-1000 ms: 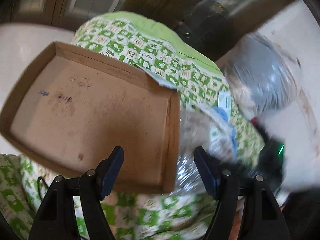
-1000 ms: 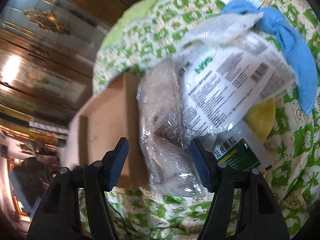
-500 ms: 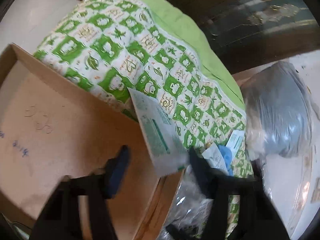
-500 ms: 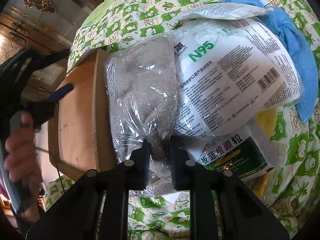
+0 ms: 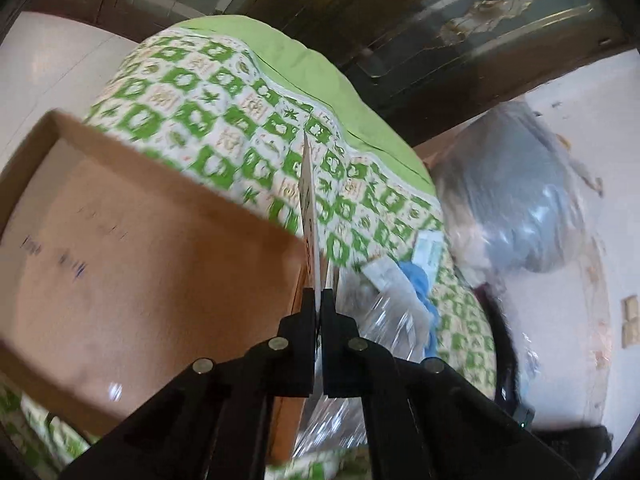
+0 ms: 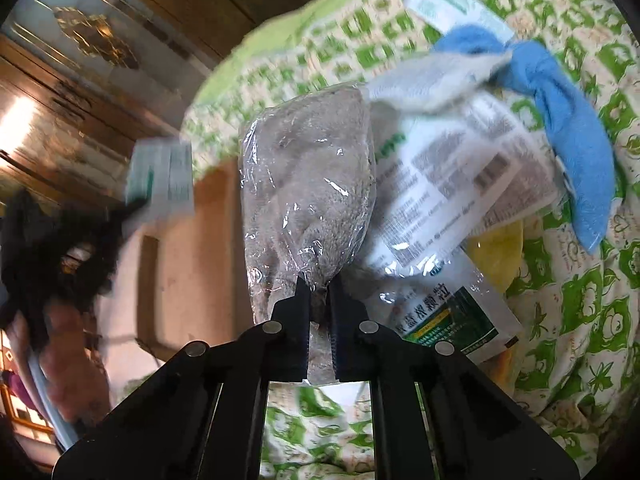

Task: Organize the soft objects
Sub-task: 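Grasp the bagged grey fluffy item with the right tool and drop it into the tray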

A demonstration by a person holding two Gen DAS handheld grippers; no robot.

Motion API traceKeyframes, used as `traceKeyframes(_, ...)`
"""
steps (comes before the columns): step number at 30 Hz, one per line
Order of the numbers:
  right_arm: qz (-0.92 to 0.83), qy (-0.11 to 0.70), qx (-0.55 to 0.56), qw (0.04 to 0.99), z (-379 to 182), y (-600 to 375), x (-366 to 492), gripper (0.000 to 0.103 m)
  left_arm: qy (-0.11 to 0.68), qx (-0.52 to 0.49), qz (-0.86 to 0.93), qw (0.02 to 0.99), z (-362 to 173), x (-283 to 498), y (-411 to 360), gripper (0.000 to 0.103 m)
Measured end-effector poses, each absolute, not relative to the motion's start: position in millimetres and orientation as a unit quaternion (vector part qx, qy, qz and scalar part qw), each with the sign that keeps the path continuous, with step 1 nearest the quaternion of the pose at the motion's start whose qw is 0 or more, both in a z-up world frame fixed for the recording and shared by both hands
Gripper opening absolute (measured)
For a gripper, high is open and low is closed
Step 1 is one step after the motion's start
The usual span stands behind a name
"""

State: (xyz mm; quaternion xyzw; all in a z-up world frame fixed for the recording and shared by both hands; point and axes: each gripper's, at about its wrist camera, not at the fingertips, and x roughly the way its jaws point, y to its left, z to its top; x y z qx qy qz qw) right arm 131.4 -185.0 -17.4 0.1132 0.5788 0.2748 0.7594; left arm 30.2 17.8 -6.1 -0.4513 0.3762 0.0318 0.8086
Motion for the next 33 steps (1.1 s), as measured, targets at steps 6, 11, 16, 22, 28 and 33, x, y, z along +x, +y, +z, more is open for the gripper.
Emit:
traceKeyframes(6,0.330,0.491,0.132,0.796,33,-179,108,0.007,0.348,-0.468,0.060,0.810,-11,-46,44,0.000)
traceKeyframes(11,0.377,0.521,0.114,0.757,36,-112,101,0.007,0.339,-0.512,0.051,0.788,-36,-57,74,0.000)
traceKeyframes(16,0.339,0.570,0.052,0.747,-11,-48,100,0.007,0.376,-0.509,0.063,0.772,-55,-49,76,0.000)
traceKeyframes(22,0.257,0.611,0.003,0.749,-48,-69,115,0.007,0.395,-0.478,0.036,0.784,-50,-37,59,0.000)
traceKeyframes(28,0.246,0.609,-0.016,0.754,-44,-80,115,0.007,0.430,-0.450,0.077,0.779,-62,-39,59,0.000)
traceKeyframes(33,0.284,0.601,0.012,0.747,-46,-79,105,0.013,0.419,-0.436,0.110,0.789,-56,-43,59,0.006)
